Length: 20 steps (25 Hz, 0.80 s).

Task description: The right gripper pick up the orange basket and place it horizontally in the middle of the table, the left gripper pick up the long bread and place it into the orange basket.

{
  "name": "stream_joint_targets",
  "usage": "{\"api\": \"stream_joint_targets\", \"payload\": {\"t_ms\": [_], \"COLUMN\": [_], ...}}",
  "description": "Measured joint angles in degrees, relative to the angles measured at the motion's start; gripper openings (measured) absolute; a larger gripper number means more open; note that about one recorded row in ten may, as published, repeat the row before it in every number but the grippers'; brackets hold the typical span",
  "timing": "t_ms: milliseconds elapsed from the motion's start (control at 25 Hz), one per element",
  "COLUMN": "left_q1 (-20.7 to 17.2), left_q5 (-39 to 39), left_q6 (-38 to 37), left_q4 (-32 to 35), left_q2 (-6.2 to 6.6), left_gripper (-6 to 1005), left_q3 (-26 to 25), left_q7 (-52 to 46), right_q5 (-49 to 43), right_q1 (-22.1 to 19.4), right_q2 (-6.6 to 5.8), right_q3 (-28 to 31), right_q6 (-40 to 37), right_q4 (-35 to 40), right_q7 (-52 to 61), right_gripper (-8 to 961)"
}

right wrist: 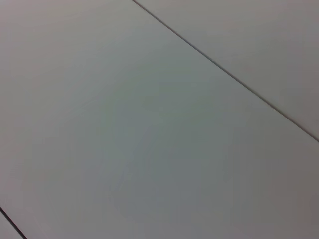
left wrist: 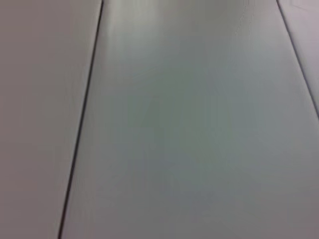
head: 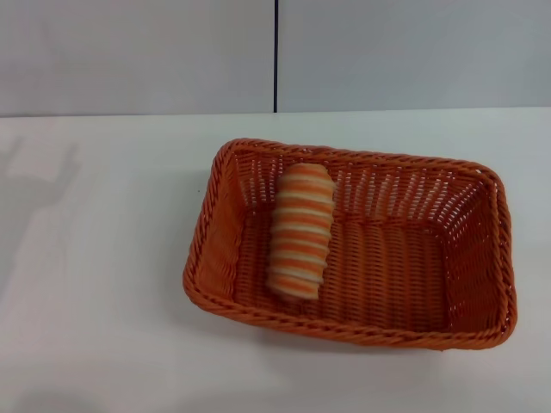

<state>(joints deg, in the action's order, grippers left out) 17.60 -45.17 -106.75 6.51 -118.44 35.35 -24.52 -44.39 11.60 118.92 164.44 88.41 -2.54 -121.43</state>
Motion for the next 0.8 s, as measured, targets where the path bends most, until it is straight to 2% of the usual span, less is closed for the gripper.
{"api": "stream_joint_targets", "payload": {"t_ms": [200, 800], "left_q1": [0.49, 0.65], "left_q5": [0.09, 0.10], "left_q6": [-0.30, -0.97], "left_q4": [-0.01, 0.05], "left_q2": [0.02, 0.16], "left_gripper": [830, 830], "left_q3": [-1.95, -3.54], "left_q7": [-0.12, -0.70], "right_q5": [0.00, 0.00], "right_q1": [-0.11, -0.34], "right_q2": [0.00, 0.00], "right_q3": [0.00, 0.00], "right_q6": [0.00, 0.52], "right_q4": [-0.01, 0.18], "right_q7": [-0.03, 0.05], "right_gripper": [499, 501]}}
